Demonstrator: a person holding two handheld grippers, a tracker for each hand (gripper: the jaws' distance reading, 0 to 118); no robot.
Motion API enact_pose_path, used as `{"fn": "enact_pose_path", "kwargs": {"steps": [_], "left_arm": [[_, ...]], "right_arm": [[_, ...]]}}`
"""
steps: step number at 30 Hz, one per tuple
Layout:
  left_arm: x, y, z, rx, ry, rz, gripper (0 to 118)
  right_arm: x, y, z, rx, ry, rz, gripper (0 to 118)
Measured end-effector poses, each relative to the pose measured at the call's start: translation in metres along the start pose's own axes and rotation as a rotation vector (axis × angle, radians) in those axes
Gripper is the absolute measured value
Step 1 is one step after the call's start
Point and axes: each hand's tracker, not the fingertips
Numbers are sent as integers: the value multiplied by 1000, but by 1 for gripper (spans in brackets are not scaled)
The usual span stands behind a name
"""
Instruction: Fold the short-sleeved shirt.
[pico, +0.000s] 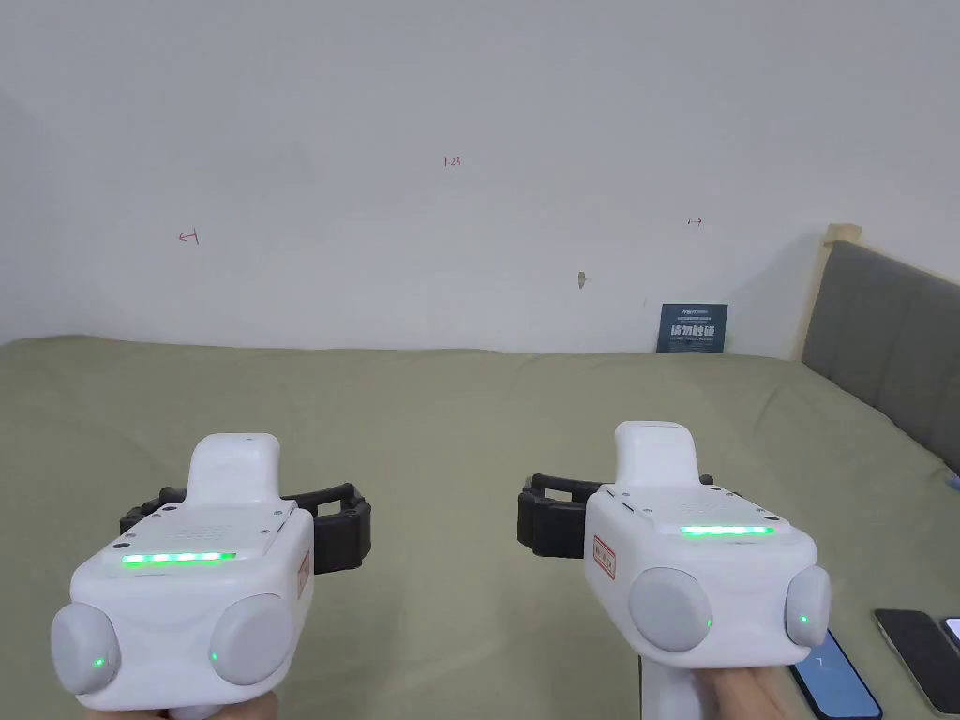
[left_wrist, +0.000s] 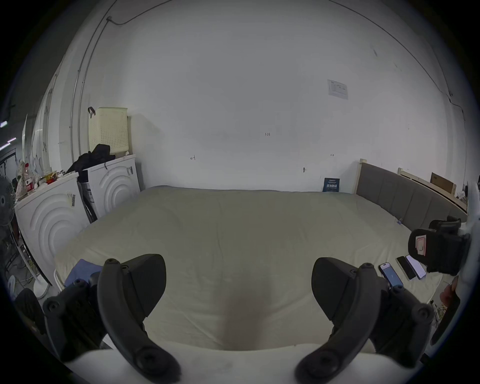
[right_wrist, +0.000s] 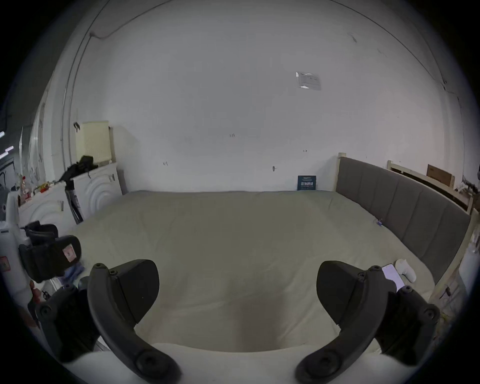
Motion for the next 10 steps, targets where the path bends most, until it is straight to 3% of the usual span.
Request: {"fn": "enact_pose_path", "kwargs": {"steps": [3,7,10], "left_arm": [[1,1,-1,-3,-3,-3,116],[3,1,-2,-4,-7,-10,116],[3,-1,-4,-9,-10,-8,116]], "right_arm": [[2,-3,-3,3,-46,-17,118],[12,-6,-2,17,14,-82,118],[14,-9,-5,4,2,-80,118]]}}
